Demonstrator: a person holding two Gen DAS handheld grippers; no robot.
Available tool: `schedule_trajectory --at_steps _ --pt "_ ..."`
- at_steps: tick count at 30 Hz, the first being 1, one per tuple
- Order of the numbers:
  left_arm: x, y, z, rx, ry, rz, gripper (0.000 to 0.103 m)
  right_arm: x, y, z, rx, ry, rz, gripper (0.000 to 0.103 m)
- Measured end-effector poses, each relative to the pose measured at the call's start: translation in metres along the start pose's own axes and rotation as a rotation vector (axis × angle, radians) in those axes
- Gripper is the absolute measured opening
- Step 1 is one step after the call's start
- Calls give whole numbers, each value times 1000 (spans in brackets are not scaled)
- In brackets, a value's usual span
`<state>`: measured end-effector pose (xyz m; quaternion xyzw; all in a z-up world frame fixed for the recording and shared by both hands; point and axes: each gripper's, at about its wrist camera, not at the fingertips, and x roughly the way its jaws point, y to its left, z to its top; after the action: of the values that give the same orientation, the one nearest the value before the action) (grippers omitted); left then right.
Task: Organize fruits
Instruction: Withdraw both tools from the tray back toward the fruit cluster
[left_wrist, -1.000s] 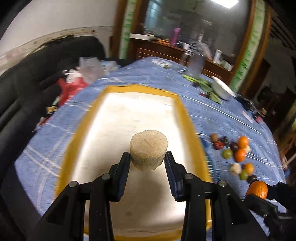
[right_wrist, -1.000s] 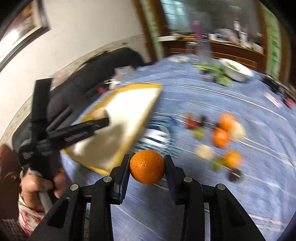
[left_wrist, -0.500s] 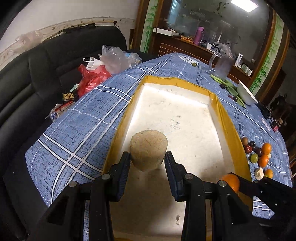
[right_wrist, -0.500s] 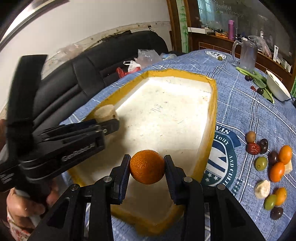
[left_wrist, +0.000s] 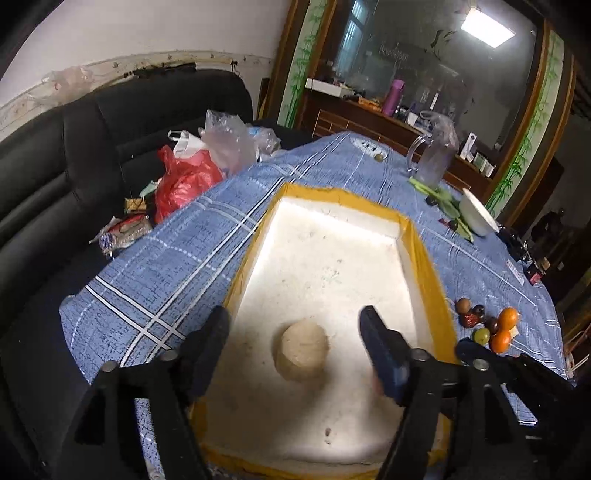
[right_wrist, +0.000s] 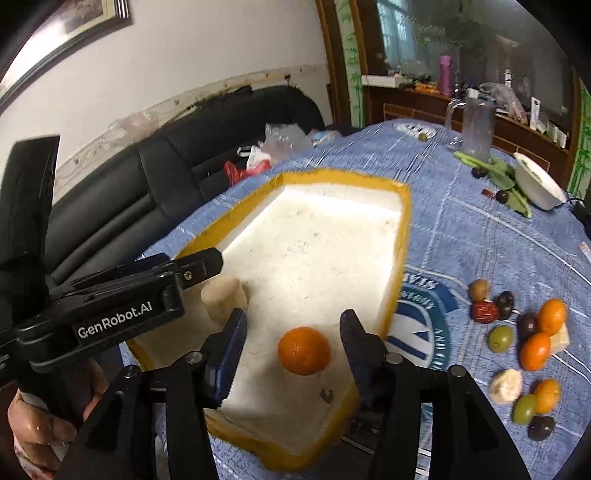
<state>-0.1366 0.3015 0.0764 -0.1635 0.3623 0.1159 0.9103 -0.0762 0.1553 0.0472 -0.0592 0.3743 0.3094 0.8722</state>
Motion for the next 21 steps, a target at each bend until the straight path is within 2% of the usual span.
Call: schedule_trajectory --at_steps 2,6,9,13,17,21 --pt "-7 -8 0 11 -21 -2 89 -12 -11 -1 31 -23 -4 72" --pt "-23 -37 -3 74 -64 -58 97 -35 -46 -7 122 -53 -16 78" --pt "-27 -64 -6 148 -59 -107 98 -55 -82 -18 185 -71 -51 79" --pt "-25 -97 -13 218 -15 -167 98 -87 -141 -40 255 -90 -175 79" --pt "-16 -124 -24 264 15 -192 98 -115 -196 -70 341 -82 -279 79" --pt "0 -154 -37 309 80 -214 98 -126 -226 -90 396 -59 -310 79"
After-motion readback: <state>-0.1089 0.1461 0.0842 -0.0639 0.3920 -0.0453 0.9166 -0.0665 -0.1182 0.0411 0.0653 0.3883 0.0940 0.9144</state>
